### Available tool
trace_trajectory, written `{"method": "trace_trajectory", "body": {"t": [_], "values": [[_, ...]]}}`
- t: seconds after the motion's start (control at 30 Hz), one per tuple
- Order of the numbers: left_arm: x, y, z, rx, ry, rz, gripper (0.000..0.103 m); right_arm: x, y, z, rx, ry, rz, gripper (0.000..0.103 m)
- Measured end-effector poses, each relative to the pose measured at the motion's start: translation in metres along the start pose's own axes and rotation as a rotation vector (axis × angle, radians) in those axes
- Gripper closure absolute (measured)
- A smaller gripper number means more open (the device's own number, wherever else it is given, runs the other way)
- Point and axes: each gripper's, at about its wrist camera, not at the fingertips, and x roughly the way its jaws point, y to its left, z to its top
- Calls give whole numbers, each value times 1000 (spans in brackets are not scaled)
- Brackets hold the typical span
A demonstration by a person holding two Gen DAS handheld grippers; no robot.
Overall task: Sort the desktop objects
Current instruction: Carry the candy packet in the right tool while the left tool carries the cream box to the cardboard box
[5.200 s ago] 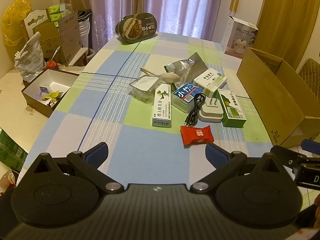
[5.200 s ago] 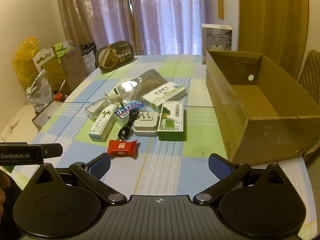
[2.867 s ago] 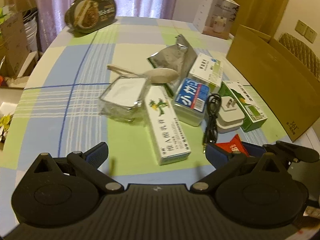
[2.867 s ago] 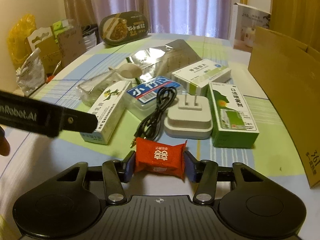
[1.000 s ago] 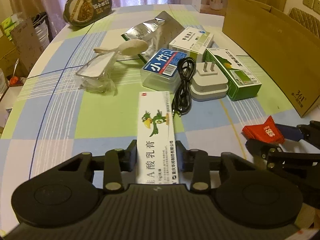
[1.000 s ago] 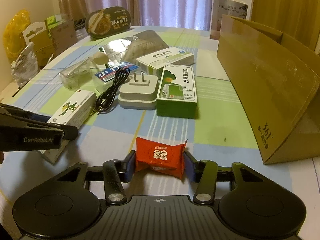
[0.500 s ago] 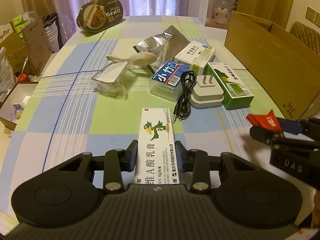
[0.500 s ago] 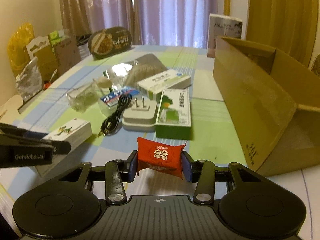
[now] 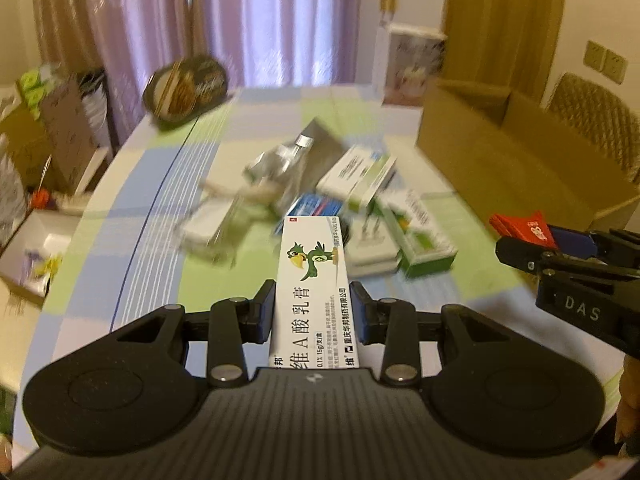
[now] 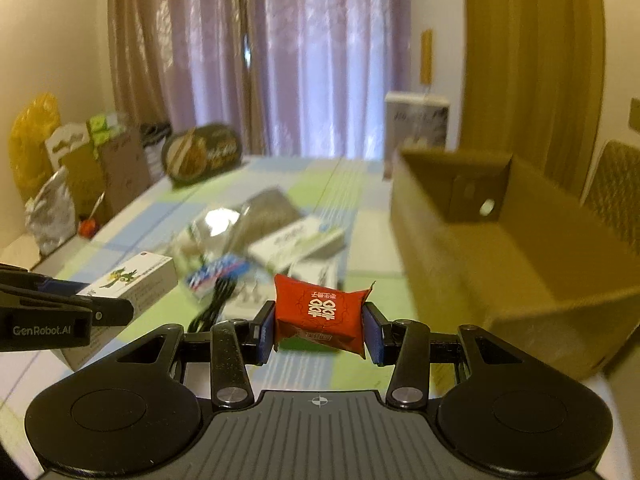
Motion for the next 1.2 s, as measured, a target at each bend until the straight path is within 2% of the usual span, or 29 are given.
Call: {"method": "trace_trajectory", "body": {"t": [0.17,0.3,0.47,0.67,0.9,1.2], "values": [[-4,-34,35,40,-59,-64,70,-12,-36,34,20,-54,-37,61],[0,-74,61,83,-91,-134,70,-20,-74,51,34,-83,-105,61],[12,-125,85,116,-101,-236,70,-12,-122,57,30,-42,-181,61],[42,-172,104,123,-55,-322,70,1,-164,50,46,26,-209,61],[70,-204,112,151,-13,-334,70,14,-185,35,72,70,-184,61],[91,-212,105,164,33,-323,70,24,-197,27,96,85,-170,61]]}}
